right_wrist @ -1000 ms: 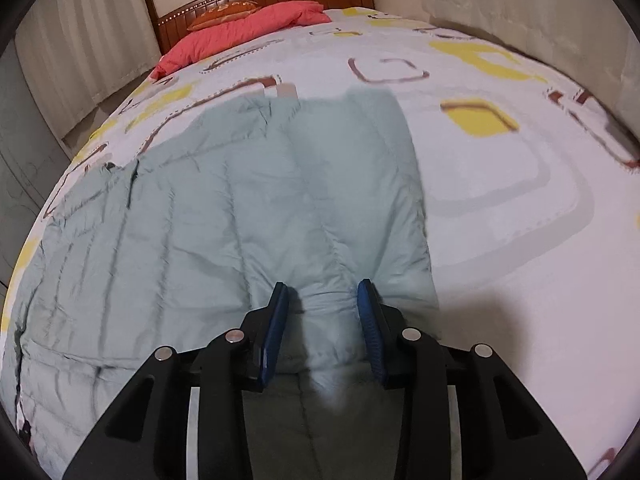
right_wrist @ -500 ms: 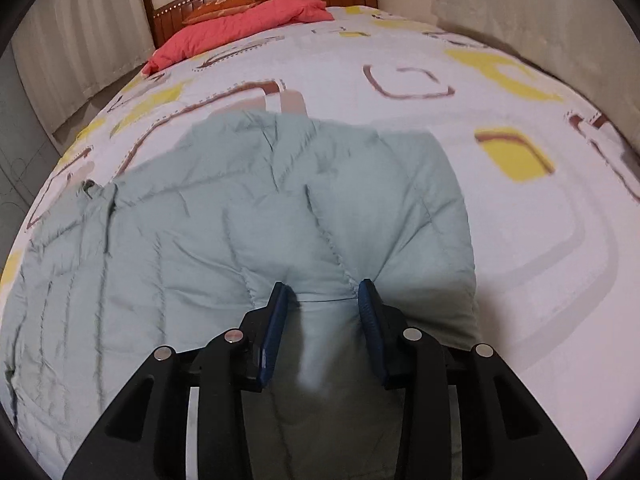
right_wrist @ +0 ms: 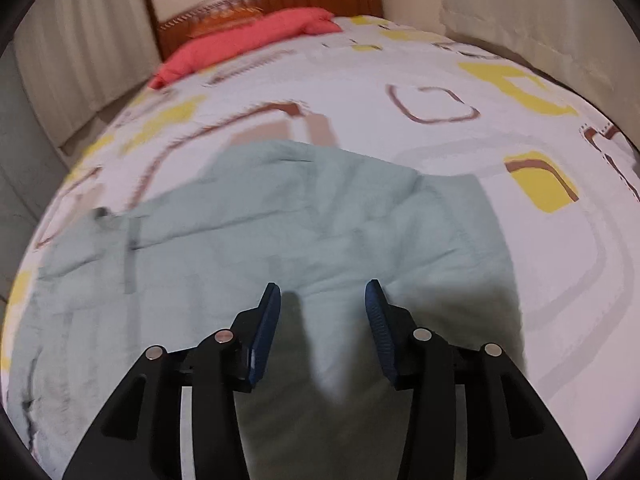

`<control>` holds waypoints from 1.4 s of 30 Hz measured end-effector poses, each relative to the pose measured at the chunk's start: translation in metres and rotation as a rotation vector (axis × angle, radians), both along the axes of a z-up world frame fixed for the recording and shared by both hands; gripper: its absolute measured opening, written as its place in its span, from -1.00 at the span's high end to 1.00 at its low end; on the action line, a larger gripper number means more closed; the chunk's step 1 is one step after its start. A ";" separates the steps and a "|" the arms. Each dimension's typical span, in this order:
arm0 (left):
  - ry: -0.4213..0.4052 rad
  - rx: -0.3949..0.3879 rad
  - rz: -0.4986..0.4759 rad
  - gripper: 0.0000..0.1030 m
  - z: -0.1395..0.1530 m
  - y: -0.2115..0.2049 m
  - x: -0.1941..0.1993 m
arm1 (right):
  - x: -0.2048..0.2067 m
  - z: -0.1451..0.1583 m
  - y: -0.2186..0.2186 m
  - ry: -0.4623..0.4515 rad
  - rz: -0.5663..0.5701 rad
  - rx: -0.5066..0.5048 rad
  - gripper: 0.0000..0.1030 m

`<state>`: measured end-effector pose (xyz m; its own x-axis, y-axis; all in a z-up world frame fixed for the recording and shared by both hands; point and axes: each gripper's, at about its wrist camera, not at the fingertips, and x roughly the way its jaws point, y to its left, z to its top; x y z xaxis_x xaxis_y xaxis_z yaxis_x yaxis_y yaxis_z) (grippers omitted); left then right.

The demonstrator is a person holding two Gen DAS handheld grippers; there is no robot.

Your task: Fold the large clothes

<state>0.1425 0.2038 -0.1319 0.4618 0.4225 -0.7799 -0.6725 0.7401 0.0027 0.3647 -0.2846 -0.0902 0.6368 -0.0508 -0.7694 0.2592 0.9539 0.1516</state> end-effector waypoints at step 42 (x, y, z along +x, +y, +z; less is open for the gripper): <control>-0.210 -0.213 0.017 -0.96 0.018 0.036 -0.032 | -0.050 -0.035 0.056 -0.014 0.094 -0.057 -0.24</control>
